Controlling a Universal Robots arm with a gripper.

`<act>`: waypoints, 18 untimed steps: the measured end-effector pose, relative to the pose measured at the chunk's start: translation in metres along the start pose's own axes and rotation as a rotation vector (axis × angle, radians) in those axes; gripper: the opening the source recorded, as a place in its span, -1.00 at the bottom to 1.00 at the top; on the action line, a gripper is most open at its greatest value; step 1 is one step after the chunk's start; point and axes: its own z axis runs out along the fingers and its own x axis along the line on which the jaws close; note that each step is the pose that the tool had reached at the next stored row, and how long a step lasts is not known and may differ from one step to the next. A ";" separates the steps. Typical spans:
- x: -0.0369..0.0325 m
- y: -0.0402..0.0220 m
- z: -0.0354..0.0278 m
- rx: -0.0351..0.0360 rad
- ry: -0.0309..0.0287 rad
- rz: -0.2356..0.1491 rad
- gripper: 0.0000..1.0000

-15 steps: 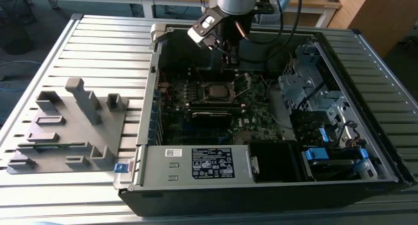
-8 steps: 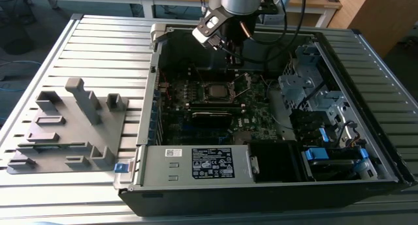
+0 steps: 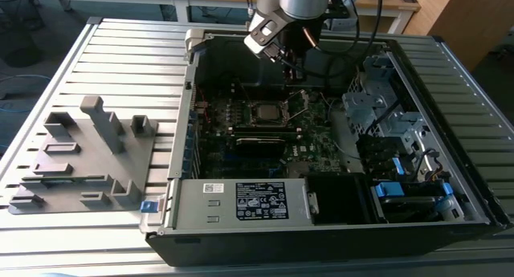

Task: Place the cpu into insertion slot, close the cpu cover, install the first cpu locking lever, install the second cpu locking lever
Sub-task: 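Close the cpu cover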

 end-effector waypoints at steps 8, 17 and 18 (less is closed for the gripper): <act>0.0000 0.0032 0.0003 0.0000 -0.0001 0.000 -0.79; -0.0001 0.0059 0.0006 0.0000 -0.0001 0.000 -0.79; -0.0001 0.0067 0.0007 0.0001 -0.0001 0.000 -0.79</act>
